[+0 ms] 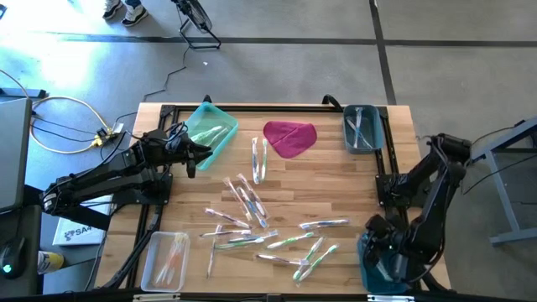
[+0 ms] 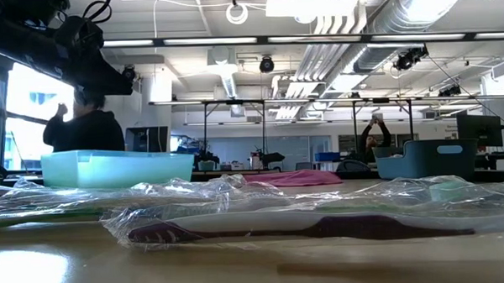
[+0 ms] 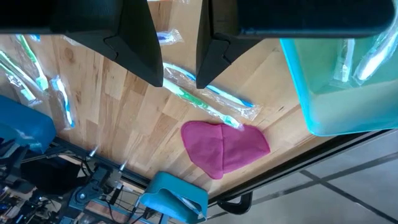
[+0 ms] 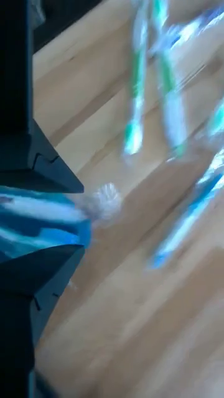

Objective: Pick & Place Toothbrushes
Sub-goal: Put the blue toothbrush to the light blue bin

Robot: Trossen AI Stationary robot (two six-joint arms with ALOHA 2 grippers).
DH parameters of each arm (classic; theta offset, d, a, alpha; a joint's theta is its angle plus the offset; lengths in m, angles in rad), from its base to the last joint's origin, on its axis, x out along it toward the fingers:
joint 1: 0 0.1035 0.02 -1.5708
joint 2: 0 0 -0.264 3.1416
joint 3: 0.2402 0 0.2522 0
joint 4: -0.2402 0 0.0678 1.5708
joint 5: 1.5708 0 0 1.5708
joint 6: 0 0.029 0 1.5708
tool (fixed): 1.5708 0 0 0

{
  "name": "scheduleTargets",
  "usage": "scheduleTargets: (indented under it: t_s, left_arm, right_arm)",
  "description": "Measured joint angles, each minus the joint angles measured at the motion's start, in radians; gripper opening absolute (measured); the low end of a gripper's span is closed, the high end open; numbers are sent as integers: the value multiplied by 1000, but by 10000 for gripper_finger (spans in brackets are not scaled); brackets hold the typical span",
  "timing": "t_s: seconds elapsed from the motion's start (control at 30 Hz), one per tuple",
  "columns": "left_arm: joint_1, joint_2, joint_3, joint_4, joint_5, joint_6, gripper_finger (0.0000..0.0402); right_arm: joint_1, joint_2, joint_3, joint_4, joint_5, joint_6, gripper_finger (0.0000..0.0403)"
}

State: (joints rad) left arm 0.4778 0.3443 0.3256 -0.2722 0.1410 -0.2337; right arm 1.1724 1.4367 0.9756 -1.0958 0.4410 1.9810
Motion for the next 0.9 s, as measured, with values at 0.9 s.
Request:
scheduleTargets:
  t_s: [0.9]
  left_arm:
    - [0,0,0,-1,-5,70,93]
  right_arm:
    - [-364,-205,0,40,201,-542,113]
